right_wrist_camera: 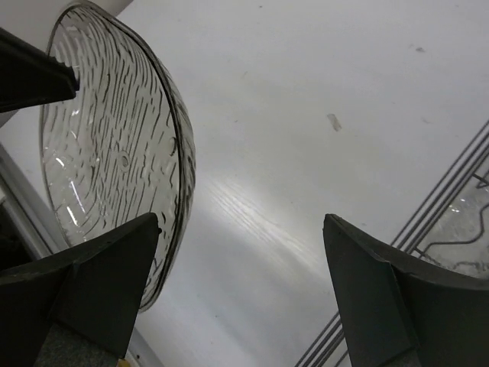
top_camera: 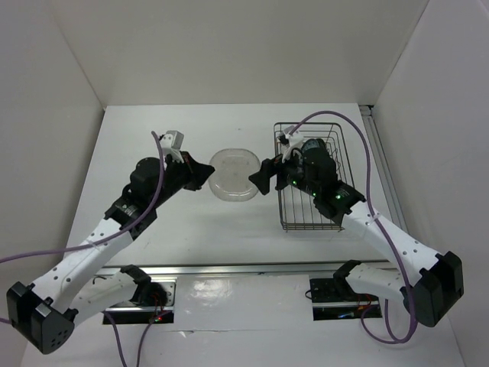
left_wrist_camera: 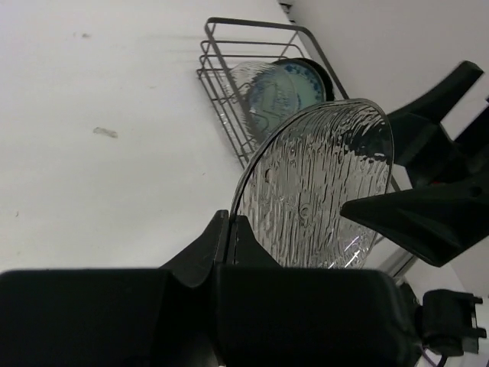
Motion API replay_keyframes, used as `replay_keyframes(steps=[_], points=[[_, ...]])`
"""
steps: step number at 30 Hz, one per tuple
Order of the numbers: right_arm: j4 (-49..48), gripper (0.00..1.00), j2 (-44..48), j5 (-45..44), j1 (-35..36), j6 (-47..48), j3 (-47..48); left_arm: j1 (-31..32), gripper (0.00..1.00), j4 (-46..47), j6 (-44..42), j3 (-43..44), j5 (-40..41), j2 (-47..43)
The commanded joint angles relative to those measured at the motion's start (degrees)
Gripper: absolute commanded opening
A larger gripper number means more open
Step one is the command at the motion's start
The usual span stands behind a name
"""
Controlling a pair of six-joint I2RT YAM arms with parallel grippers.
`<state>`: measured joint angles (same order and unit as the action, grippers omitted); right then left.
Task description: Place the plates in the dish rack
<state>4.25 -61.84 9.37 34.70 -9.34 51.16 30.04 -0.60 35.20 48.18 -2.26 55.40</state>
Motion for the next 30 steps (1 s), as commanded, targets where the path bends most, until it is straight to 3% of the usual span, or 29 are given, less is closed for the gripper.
replay_keyframes(steps=[1, 4, 6, 7, 8, 20, 21, 22, 23, 26, 27, 29, 30], points=[[-6.2, 0.94, 0.8, 5.7, -0.3, 0.7, -2.0, -0.3, 0.00, 5.2, -2.6, -4.0, -7.7, 0.3], [-6.8, 0.79, 0.8, 7.5, -0.3, -0.4, -2.0, -0.3, 0.00, 9.6, -2.0, -5.3, -12.0, 0.1], [-7.4, 0.55, 0.8, 8.6, -0.3, -0.4, -2.0, -0.3, 0.00, 11.3, -1.5, -5.3, -13.6, 1.8], [-7.4, 0.40, 0.8, 9.3, -0.3, -1.1, -2.0, -0.3, 0.00, 12.0, -1.5, -5.3, -14.3, 1.8], [-8.1, 0.08, 0.8, 9.3, -0.3, -1.1, -2.0, -0.3, 0.00, 13.1, -0.8, -5.3, -14.3, 2.4], [-8.0, 0.00, 0.2, 10.1, -0.9, -5.8, -1.8, -0.3, 0.00, 16.3, 1.5, -6.5, -10.1, 4.3], [-8.0, 0.00, 0.2, 8.9, -0.9, -5.8, -1.8, -0.3, 0.16, 15.0, 1.5, -4.8, -9.6, 5.8], [-6.8, 0.00, 0.2, 7.0, -0.9, -5.8, -1.2, -0.3, 0.39, 13.4, 1.5, -3.6, -7.9, 6.6], [-3.9, 0.00, 0.9, 0.4, -0.9, -5.3, 0.6, -0.3, 0.96, 9.9, 1.5, -2.0, -6.5, 7.4], [1.9, 0.00, 1.5, -13.7, -0.9, -3.6, 4.4, -0.3, 1.00, 5.2, 2.2, -0.9, -1.6, 8.1], [3.6, 0.00, 2.0, -24.6, -0.9, -3.6, 5.6, -0.3, 1.00, 3.8, 2.2, -0.9, 0.2, 7.3], [7.2, 0.00, 2.0, -35.5, -1.6, -1.5, 8.8, -0.3, 1.00, 0.3, 2.8, -0.9, 2.6, 6.2], [8.1, 0.00, 2.0, -45.0, -1.6, -0.7, 9.7, -0.3, 1.00, -0.4, 2.2, -0.9, 3.2, 5.3]])
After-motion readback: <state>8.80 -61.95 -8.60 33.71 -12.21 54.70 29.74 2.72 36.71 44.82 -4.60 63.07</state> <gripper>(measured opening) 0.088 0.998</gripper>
